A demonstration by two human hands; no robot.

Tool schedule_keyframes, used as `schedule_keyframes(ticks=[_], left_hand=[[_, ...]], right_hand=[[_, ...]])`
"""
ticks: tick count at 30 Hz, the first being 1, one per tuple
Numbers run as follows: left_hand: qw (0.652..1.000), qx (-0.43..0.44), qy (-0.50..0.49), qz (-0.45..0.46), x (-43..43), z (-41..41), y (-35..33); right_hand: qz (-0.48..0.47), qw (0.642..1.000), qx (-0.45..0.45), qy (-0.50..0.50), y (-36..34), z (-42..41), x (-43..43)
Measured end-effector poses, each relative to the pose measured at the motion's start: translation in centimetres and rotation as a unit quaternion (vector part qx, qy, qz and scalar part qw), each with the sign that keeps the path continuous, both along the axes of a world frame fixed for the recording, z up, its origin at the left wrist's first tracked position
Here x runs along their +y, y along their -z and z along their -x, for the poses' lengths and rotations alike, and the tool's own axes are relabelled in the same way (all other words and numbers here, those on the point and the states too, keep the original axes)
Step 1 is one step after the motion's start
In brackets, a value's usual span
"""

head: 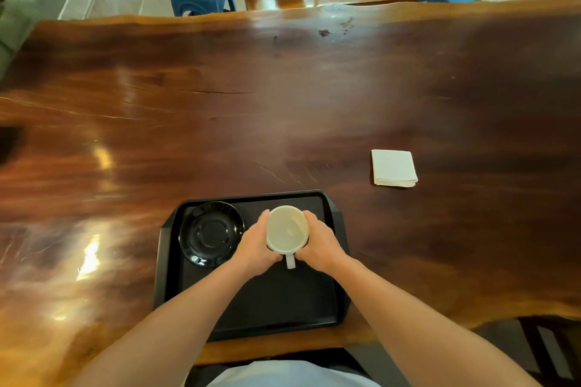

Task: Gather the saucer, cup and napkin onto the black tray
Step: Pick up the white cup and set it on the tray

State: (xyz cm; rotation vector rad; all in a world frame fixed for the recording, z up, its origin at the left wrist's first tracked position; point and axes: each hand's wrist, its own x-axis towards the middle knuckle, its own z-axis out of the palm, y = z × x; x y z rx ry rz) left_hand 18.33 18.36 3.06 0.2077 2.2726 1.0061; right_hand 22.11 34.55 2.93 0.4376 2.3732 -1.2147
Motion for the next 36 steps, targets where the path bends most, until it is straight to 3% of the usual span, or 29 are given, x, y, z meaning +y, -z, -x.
schedule_keyframes(ticks=[36], left_hand=[[0.999, -0.009, 0.016, 0.050, 0.8, 0.8, 1.8]], right_hand=[[-0.012, 0.999, -0.026, 0.040, 2.7, -0.5, 0.3]])
